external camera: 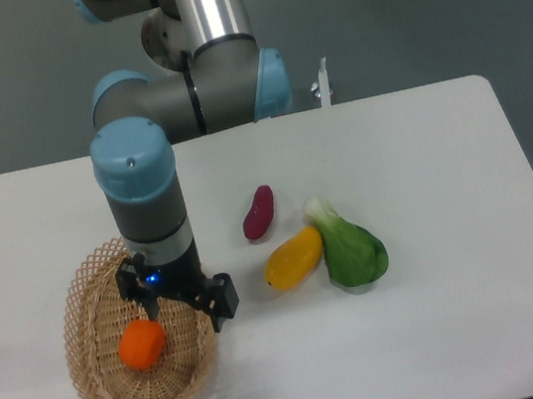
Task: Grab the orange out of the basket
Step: 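Lower the open gripper into the wicker basket over the orange, then close the gripper around the orange inside the basket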
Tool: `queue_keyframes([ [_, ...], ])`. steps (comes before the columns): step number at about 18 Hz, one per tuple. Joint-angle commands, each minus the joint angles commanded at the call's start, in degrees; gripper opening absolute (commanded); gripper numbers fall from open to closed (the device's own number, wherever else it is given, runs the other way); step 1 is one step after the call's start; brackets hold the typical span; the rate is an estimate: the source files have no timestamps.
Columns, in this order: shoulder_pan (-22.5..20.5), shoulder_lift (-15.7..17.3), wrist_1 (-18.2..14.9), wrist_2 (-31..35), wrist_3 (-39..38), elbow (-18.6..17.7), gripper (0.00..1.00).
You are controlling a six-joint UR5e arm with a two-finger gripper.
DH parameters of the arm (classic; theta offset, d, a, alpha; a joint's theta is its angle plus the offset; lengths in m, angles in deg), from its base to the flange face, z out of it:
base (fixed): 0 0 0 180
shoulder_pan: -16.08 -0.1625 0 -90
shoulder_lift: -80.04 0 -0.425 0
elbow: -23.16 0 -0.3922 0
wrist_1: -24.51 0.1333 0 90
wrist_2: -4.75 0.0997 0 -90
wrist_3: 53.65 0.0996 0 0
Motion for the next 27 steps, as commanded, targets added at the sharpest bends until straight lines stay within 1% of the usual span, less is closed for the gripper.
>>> queue_keyframes([
  [3,1.2,-1.0,0.0,0.0,-0.4,-0.1,1.00],
  [5,2.3,-2.0,0.0,0.3,-0.8,-0.8,1.00],
  [10,3.2,-2.2,-0.2,0.4,-0.8,-1.1,1.00],
  [16,3.3,-1.6,-0.2,0.3,-0.8,-1.3,1.00],
  [23,4.5,-2.1,-0.3,0.4,-0.8,-1.4,1.00],
  [27,5.2,-3.2,-0.2,0.5,-0.9,-1.3,1.00],
])
